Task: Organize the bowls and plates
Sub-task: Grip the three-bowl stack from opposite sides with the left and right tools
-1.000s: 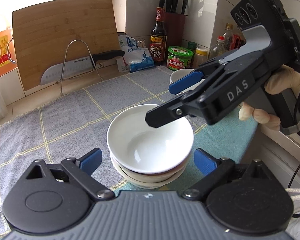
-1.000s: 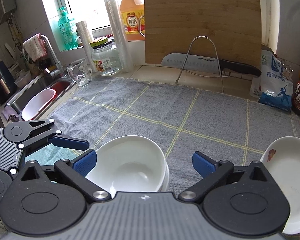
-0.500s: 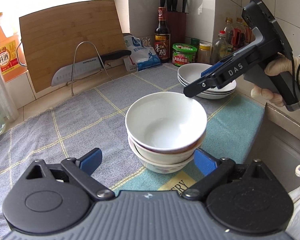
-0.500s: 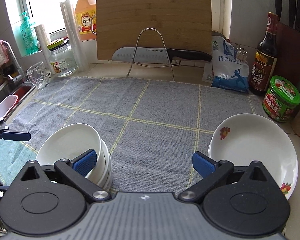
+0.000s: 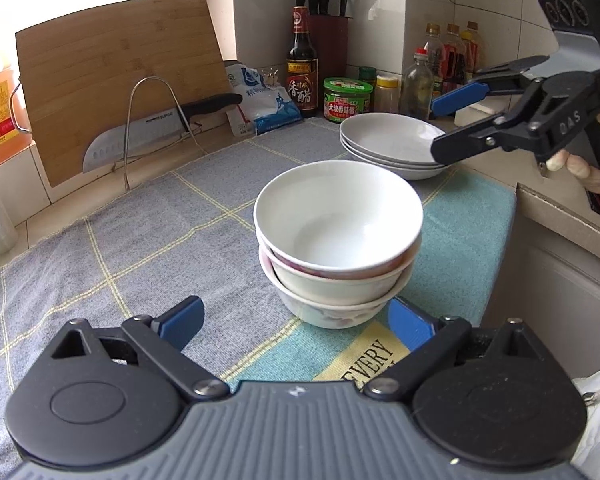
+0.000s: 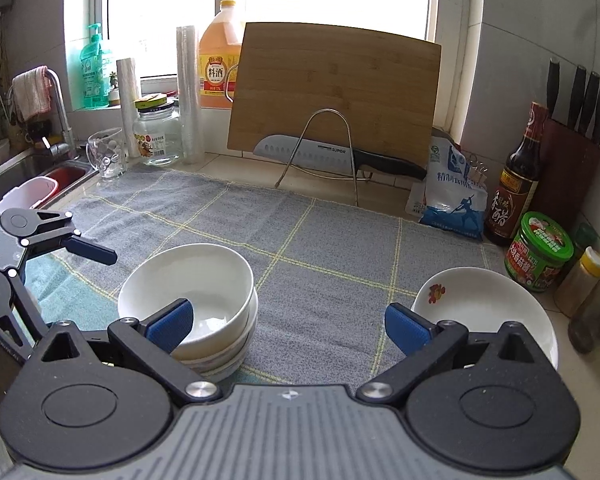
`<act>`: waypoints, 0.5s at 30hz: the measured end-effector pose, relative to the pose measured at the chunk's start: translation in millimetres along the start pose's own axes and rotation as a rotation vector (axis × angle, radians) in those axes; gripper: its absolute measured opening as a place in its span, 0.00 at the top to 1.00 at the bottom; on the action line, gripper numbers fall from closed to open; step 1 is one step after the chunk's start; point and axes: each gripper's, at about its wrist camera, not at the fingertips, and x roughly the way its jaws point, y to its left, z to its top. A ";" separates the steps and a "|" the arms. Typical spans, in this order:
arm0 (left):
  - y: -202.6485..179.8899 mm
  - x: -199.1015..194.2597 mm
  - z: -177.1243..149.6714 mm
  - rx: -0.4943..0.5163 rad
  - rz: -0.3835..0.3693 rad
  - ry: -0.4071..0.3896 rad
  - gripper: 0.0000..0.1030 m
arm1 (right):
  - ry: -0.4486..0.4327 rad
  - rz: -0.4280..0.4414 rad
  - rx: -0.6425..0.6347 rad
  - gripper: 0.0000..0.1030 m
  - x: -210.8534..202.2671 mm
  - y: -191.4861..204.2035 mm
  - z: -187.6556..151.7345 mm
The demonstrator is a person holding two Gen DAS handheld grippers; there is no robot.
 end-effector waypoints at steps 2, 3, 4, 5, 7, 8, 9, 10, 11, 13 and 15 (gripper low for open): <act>1.6 6.9 -2.7 0.006 -0.017 0.020 0.05 | 0.017 -0.011 -0.024 0.00 -1.5 9.8 -4.3; 1.8 9.2 -4.5 0.012 -0.028 0.025 0.05 | 0.029 -0.007 -0.039 0.00 -1.3 14.3 -7.1; 1.5 11.1 -5.6 0.018 -0.031 0.027 0.05 | 0.044 -0.008 -0.057 0.00 -0.4 18.8 -9.9; 1.6 13.0 -7.0 0.024 -0.033 0.034 0.05 | 0.057 -0.013 -0.075 0.00 0.9 22.6 -12.5; 1.9 16.1 -8.8 0.031 -0.040 0.042 0.05 | 0.084 -0.019 -0.117 0.00 6.3 31.6 -18.8; 2.2 17.8 -9.0 0.028 -0.043 0.048 0.05 | 0.095 -0.010 -0.133 0.00 9.2 34.1 -21.1; 3.0 19.8 -9.1 0.022 -0.051 0.057 0.05 | 0.106 0.001 -0.144 0.00 12.5 36.0 -23.5; 3.5 22.2 -9.1 0.013 -0.054 0.068 0.05 | 0.112 0.013 -0.150 0.00 15.8 37.2 -25.3; 3.4 24.0 -9.0 0.009 -0.050 0.075 0.05 | 0.118 0.028 -0.155 0.00 19.4 37.6 -26.6; 1.8 26.3 -8.6 0.020 -0.033 0.075 0.05 | 0.131 0.060 -0.174 0.00 27.5 38.2 -29.2; 0.6 28.1 -7.2 0.021 -0.030 0.081 0.05 | 0.142 0.093 -0.197 0.00 34.6 38.0 -31.4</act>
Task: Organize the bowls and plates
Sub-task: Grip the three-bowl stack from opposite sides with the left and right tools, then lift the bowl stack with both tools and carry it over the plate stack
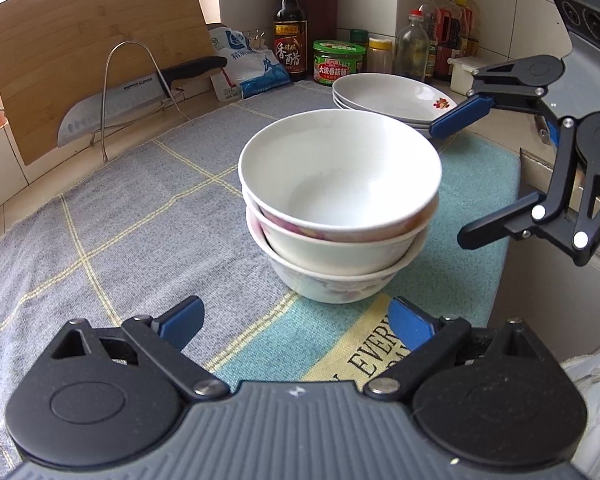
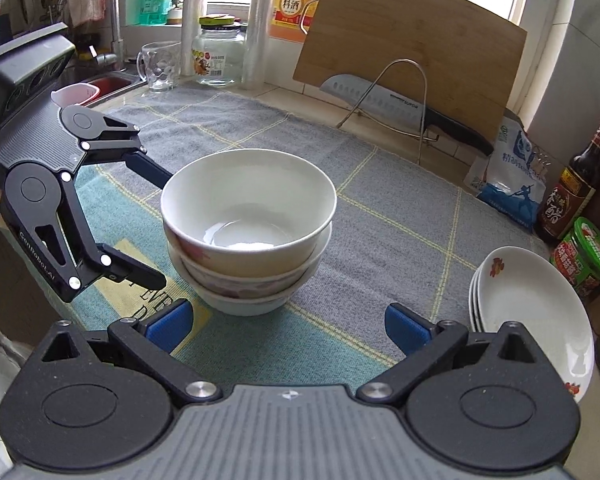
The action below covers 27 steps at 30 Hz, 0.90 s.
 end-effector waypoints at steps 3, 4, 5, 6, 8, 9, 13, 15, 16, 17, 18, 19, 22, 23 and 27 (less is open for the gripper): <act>-2.4 3.0 2.6 0.005 -0.004 0.013 0.05 | 0.014 0.060 -0.041 0.00 13.8 -3.5 0.3; -2.9 4.4 3.2 0.013 -0.011 0.018 0.05 | 0.020 0.078 -0.056 0.00 18.3 -4.5 0.9; -3.1 6.2 4.0 0.021 -0.015 0.025 0.05 | 0.023 0.096 -0.070 0.00 22.6 -5.5 1.4; -3.6 7.7 5.1 0.026 -0.015 0.030 0.05 | 0.027 0.110 -0.083 0.00 27.7 -6.5 2.0; -3.7 11.4 7.5 0.032 -0.026 0.036 0.05 | 0.034 0.136 -0.100 0.00 34.9 -8.3 3.0; -4.2 13.4 8.9 0.037 -0.033 0.042 0.05 | 0.036 0.149 -0.111 0.00 39.0 -9.0 3.8; -4.8 18.6 14.7 0.084 -0.050 0.053 0.05 | 0.036 0.195 -0.135 0.00 45.3 -12.3 7.2; -4.0 19.4 17.3 0.112 -0.058 0.056 0.05 | 0.035 0.218 -0.146 0.00 46.9 -14.2 9.5; -3.2 20.1 18.5 0.127 -0.064 0.059 0.05 | 0.037 0.225 -0.153 0.00 47.4 -15.2 10.4; -2.3 21.2 19.4 0.141 -0.072 0.064 0.05 | 0.039 0.231 -0.158 0.00 48.1 -15.5 11.4; -1.6 21.4 20.2 0.152 -0.082 0.066 0.06 | 0.042 0.241 -0.164 0.01 49.3 -16.8 12.2; -0.8 21.8 21.2 0.164 -0.094 0.068 0.06 | 0.044 0.248 -0.168 0.01 49.8 -17.6 12.7; 2.6 23.1 24.3 0.196 -0.126 0.066 0.07 | 0.056 0.267 -0.182 0.03 53.5 -18.6 14.8; 4.2 23.9 25.0 0.198 -0.141 0.070 0.09 | 0.062 0.271 -0.187 0.04 55.1 -18.8 15.7; 9.4 25.5 28.2 0.194 -0.176 0.066 0.08 | 0.069 0.283 -0.195 0.05 57.0 -20.4 18.9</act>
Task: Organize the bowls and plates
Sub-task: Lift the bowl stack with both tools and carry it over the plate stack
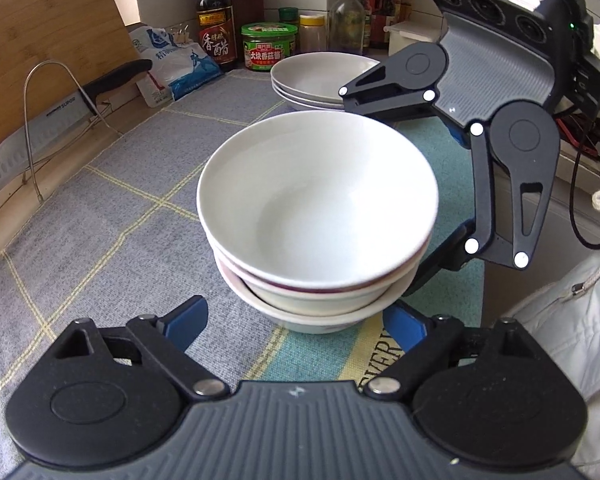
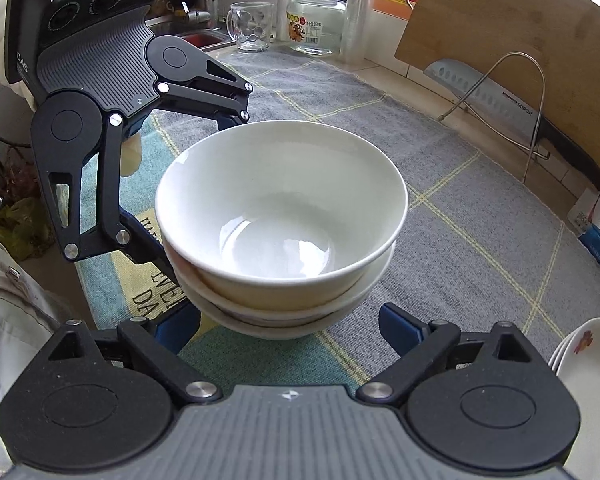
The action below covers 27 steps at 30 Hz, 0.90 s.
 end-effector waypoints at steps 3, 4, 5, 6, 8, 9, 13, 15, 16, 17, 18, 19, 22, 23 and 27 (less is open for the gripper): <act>-0.5 3.7 -0.4 0.009 0.007 0.014 0.07 | 0.002 0.006 -0.004 0.05 1.3 -1.8 2.7; 0.0 4.5 -0.8 0.008 0.005 0.016 0.07 | 0.006 0.010 -0.007 0.05 1.8 -1.9 3.4; 0.6 4.9 -1.1 0.005 0.002 0.016 0.07 | 0.008 0.013 -0.012 0.06 2.0 -1.8 3.9; 1.1 5.0 -0.9 0.005 -0.001 0.016 0.07 | 0.011 0.017 -0.016 0.07 2.2 -1.6 4.4; 1.7 3.9 -0.3 0.021 -0.007 0.009 0.07 | 0.016 0.029 -0.023 0.09 2.3 -1.4 5.7; 2.1 3.6 0.0 0.031 -0.013 0.007 0.08 | 0.019 0.034 -0.027 0.10 2.6 -1.3 6.4; 3.0 3.1 1.5 0.061 -0.041 0.003 0.13 | 0.027 0.049 -0.041 0.12 3.4 -1.8 8.2; 2.2 3.1 2.2 0.079 -0.064 0.006 0.19 | 0.030 0.056 -0.043 0.13 3.7 -2.2 8.6; 2.3 3.7 2.9 0.086 -0.073 0.007 0.20 | 0.032 0.062 -0.045 0.14 3.9 -2.3 8.9; 2.0 3.2 2.4 0.093 -0.080 0.008 0.21 | 0.033 0.066 -0.046 0.14 4.2 -2.5 9.3; 2.2 3.7 2.9 0.096 -0.086 0.009 0.21 | 0.036 0.068 -0.047 0.14 4.8 -2.7 10.0; 2.5 4.3 3.3 0.098 -0.094 0.010 0.22 | 0.037 0.070 -0.048 0.14 5.2 -2.8 10.1; 3.4 5.4 4.1 0.106 -0.109 0.011 0.23 | 0.040 0.074 -0.047 0.14 5.9 -2.6 11.0; 3.8 5.8 4.5 0.106 -0.113 0.012 0.23 | 0.041 0.076 -0.045 0.14 6.2 -3.0 11.2; 6.4 6.5 5.6 0.116 -0.132 0.017 0.23 | 0.045 0.083 -0.041 0.14 7.2 -3.8 12.0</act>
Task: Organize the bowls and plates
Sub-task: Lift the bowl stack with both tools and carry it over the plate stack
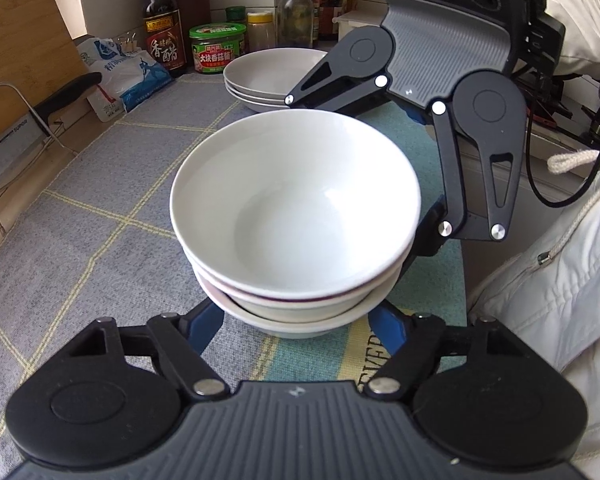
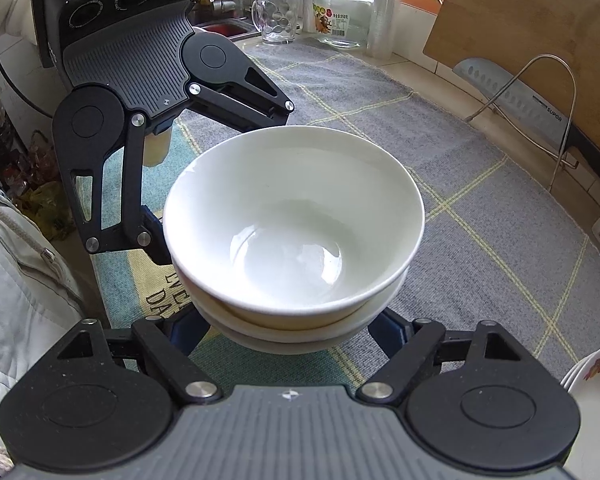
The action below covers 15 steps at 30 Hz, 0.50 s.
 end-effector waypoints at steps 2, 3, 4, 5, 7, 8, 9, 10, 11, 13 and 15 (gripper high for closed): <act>1.5 0.4 0.6 0.005 -0.009 0.002 0.23 | 0.004 0.001 0.000 0.14 0.4 -0.3 0.7; 2.2 0.7 0.8 0.008 -0.013 0.003 0.23 | 0.005 0.002 0.000 0.14 0.6 -0.4 1.0; 2.6 1.1 1.3 0.009 -0.018 0.004 0.23 | 0.006 0.002 0.000 0.14 0.7 -0.4 1.0; 3.3 1.4 1.4 0.009 -0.022 0.004 0.23 | 0.006 0.003 0.000 0.14 0.1 0.4 0.3; 4.4 1.9 1.5 0.011 -0.029 0.004 0.22 | 0.009 0.004 -0.001 0.14 -0.2 0.5 0.0; 5.0 2.3 1.2 0.013 -0.034 0.004 0.22 | 0.011 0.004 -0.001 0.14 -0.6 1.0 -0.1; 5.8 2.5 1.2 0.012 -0.039 0.004 0.22 | 0.014 0.004 -0.004 0.14 -0.7 1.3 -0.3; 6.1 2.8 1.7 0.012 -0.043 0.005 0.22 | 0.018 0.004 -0.007 0.14 -0.5 1.4 0.1; 6.0 3.0 1.8 0.016 -0.044 0.006 0.21 | 0.021 0.004 -0.011 0.14 -0.4 1.6 0.5; 6.8 3.3 2.2 0.016 -0.051 0.006 0.21 | 0.024 0.004 -0.016 0.14 -0.3 1.7 0.9; 7.4 3.9 1.8 0.016 -0.058 0.004 0.21 | 0.027 0.005 -0.019 0.14 -0.4 1.8 0.9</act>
